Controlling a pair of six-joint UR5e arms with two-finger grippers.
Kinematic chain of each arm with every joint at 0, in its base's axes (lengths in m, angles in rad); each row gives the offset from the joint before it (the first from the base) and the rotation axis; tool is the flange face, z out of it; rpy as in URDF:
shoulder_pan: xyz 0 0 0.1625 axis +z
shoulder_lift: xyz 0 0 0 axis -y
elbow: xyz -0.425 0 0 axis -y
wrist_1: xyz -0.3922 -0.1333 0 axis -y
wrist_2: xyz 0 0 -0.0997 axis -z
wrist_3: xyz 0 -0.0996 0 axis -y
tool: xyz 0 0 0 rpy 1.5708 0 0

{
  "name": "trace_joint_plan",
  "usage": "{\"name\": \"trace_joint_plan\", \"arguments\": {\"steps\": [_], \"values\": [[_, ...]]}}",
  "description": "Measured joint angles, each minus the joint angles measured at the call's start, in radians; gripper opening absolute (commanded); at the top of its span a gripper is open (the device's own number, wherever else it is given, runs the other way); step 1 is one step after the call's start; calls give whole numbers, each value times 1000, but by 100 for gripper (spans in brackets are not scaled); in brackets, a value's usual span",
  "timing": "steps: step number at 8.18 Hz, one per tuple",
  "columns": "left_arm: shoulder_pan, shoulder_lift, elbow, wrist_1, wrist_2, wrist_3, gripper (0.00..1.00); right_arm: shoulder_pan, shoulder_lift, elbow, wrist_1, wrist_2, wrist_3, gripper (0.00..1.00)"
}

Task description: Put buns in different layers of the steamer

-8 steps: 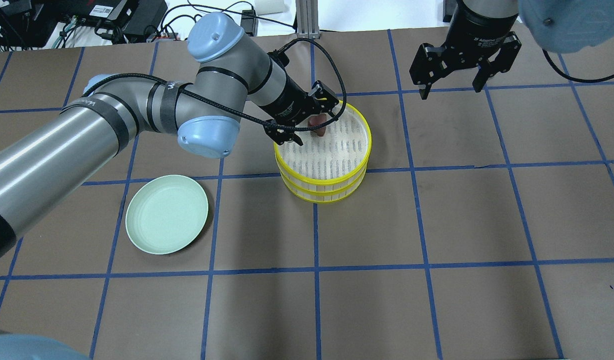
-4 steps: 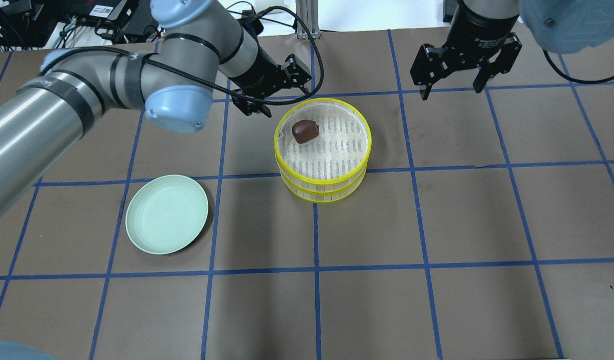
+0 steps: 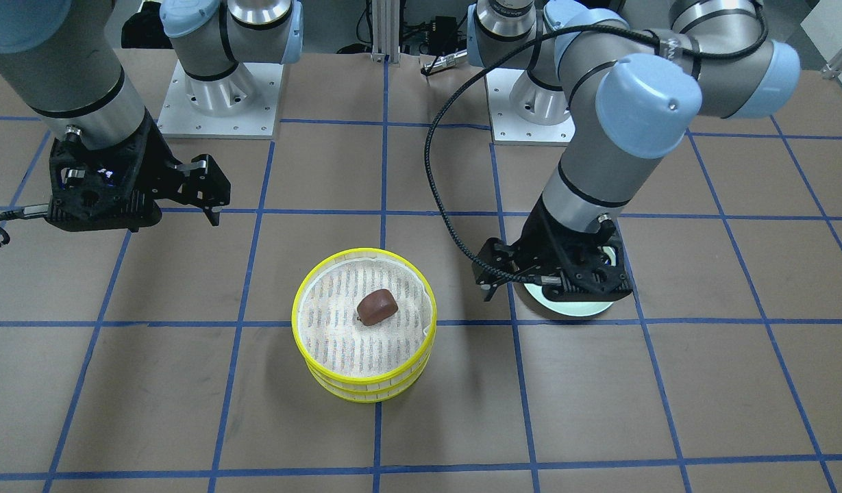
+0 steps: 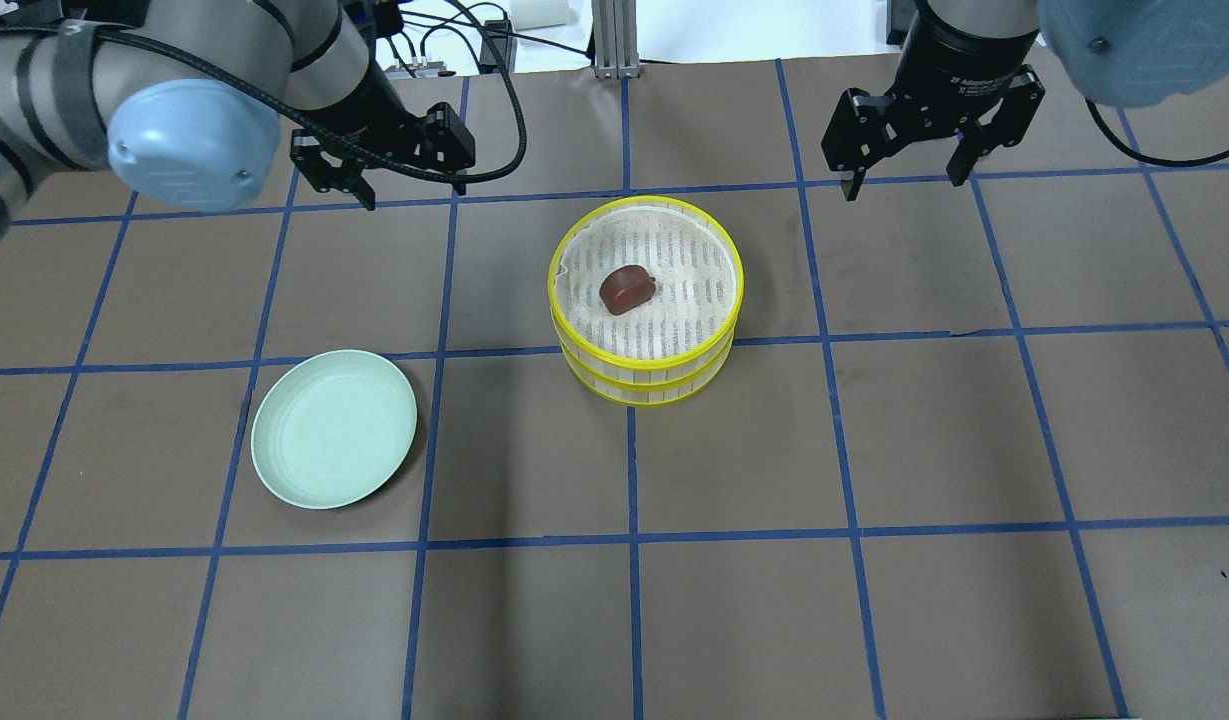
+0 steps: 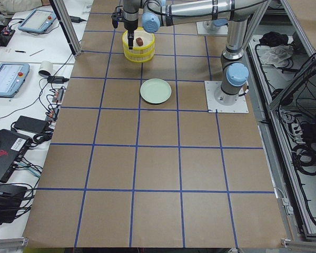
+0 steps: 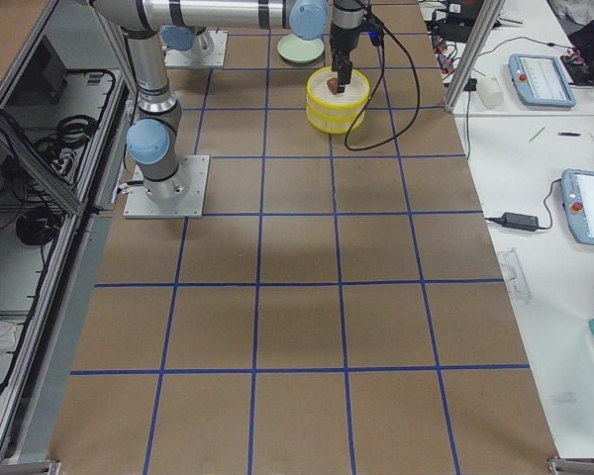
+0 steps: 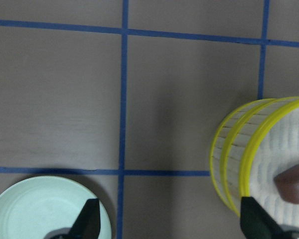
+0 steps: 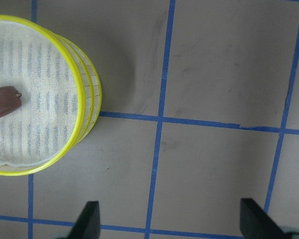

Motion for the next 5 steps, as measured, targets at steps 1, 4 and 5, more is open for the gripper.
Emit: {"name": "trace_joint_plan", "arguments": {"steps": [1, 4, 5], "values": [[15, 39, 9, -70, 38, 33, 100, 0, 0, 0, 0, 0, -1, 100], [72, 150, 32, -232, 80, 128, 100, 0, 0, 1, 1, -1, -2, 100], [80, 184, 33, -270, 106, 145, 100, 0, 0, 1, 1, 2, -2, 100]]}}
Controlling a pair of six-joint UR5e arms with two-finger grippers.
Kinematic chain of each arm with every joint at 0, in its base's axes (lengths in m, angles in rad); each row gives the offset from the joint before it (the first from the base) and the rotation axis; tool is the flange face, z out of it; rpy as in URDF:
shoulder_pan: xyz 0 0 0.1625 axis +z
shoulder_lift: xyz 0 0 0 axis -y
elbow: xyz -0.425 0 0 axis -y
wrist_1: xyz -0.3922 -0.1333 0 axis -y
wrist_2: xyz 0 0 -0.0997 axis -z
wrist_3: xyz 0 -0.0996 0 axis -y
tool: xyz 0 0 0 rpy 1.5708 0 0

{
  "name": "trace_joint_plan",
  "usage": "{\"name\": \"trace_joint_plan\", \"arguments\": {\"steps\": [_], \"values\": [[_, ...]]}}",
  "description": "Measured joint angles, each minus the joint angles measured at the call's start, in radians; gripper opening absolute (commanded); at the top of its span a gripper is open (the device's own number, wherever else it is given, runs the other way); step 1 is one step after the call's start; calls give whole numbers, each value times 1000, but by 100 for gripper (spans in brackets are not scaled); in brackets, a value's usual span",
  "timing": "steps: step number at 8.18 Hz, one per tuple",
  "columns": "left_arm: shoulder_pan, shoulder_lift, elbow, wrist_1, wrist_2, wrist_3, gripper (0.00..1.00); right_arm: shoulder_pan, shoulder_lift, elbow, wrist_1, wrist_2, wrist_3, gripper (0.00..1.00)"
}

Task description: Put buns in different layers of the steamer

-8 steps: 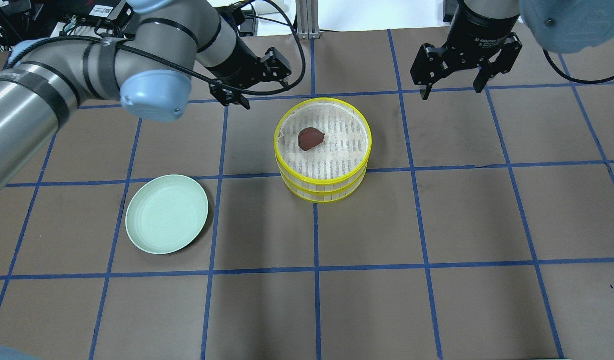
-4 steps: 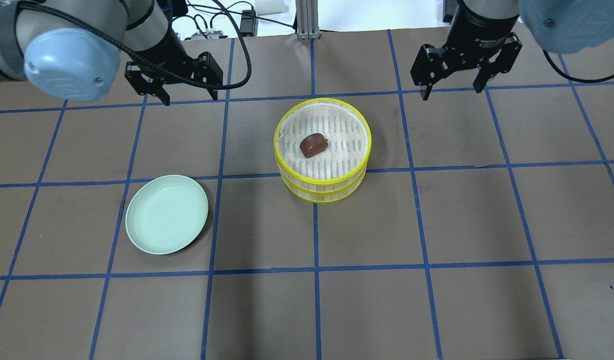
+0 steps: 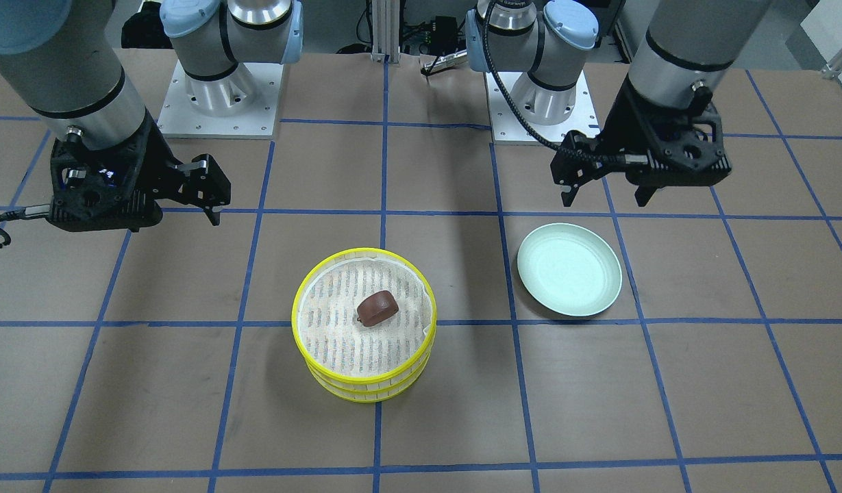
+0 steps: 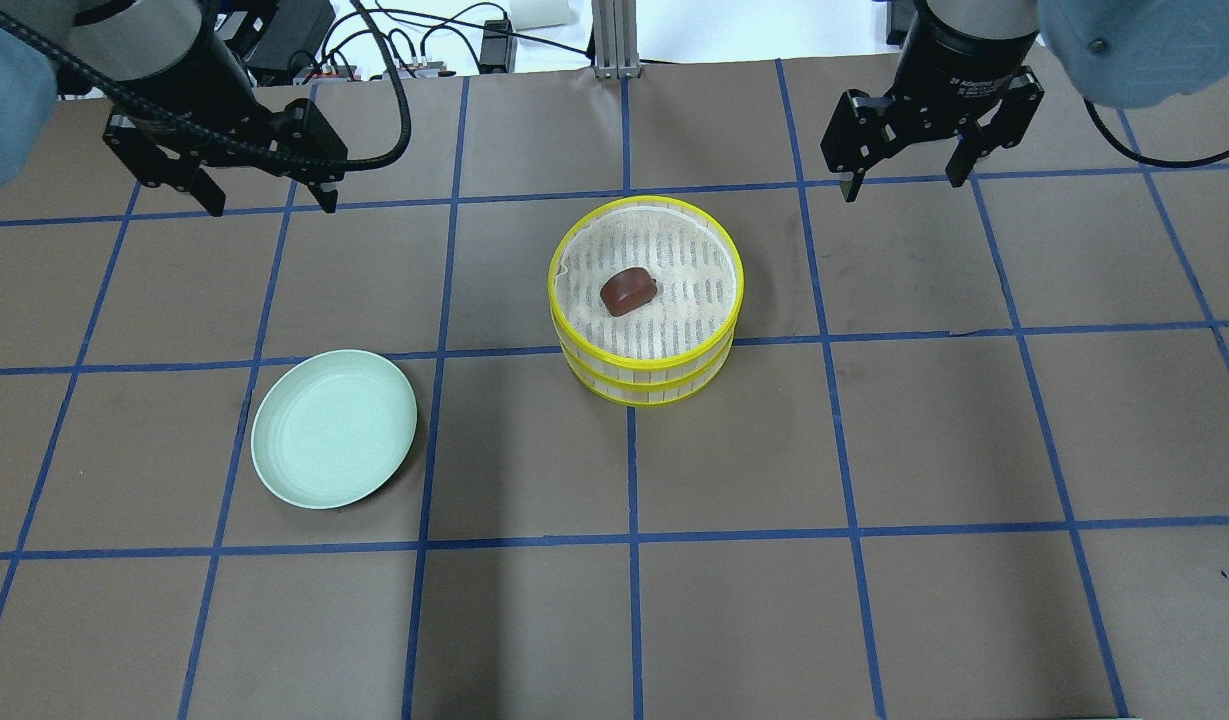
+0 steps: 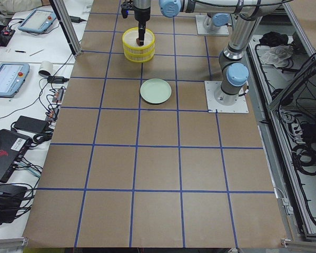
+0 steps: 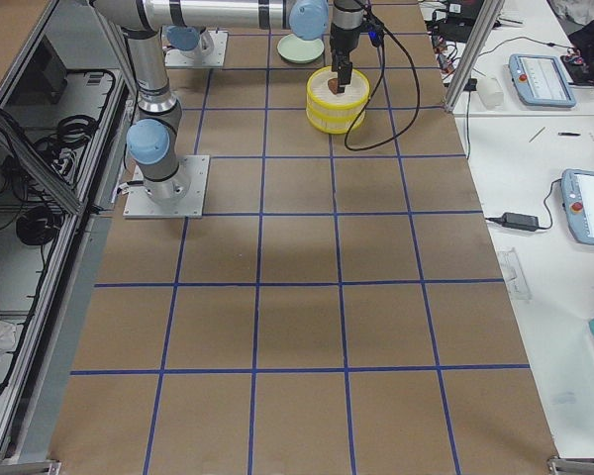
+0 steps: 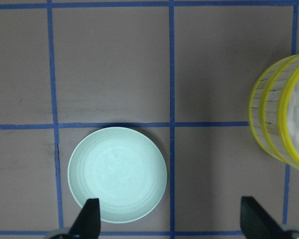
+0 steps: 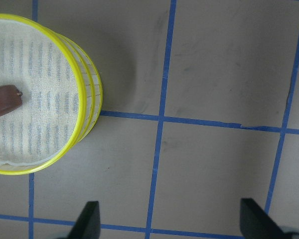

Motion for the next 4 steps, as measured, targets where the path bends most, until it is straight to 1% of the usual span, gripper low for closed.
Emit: {"name": "trace_joint_plan", "arguments": {"steps": [2, 4], "values": [[5, 55, -2, -60, 20, 10, 100, 0, 0, 1, 1, 4, 2, 100], [5, 79, -6, -81, 5, 10, 100, 0, 0, 3, -1, 4, 3, 100]]}}
